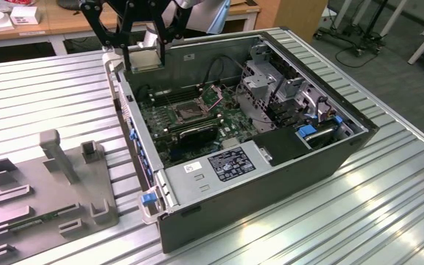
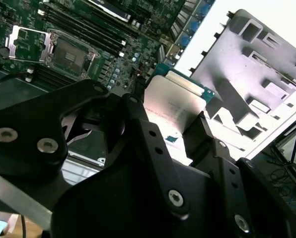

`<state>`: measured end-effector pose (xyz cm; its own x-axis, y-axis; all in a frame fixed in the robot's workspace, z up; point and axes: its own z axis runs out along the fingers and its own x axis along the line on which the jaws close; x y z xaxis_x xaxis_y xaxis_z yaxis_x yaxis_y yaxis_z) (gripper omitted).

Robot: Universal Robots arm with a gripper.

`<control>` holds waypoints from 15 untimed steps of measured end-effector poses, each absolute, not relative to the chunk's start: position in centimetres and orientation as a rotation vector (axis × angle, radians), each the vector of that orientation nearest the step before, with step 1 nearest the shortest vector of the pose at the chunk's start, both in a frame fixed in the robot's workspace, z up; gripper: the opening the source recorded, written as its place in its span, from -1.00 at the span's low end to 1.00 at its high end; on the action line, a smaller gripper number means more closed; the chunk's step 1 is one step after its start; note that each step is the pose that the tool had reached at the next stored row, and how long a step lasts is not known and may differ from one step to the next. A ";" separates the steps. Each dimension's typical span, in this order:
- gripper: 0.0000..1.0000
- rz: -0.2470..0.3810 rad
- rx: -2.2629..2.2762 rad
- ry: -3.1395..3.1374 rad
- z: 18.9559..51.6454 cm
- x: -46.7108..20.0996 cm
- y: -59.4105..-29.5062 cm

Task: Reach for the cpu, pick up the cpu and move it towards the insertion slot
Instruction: 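Pick up the cpu and move it towards the insertion slot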

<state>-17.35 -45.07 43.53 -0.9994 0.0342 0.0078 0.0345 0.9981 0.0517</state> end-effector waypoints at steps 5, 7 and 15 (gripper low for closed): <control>0.09 -0.081 -0.054 -3.133 43.3 -16.7 -45.1; 0.09 -0.081 -0.054 -3.133 43.2 -16.4 -45.1; 0.09 -0.081 -0.054 -3.133 42.9 -15.5 -45.1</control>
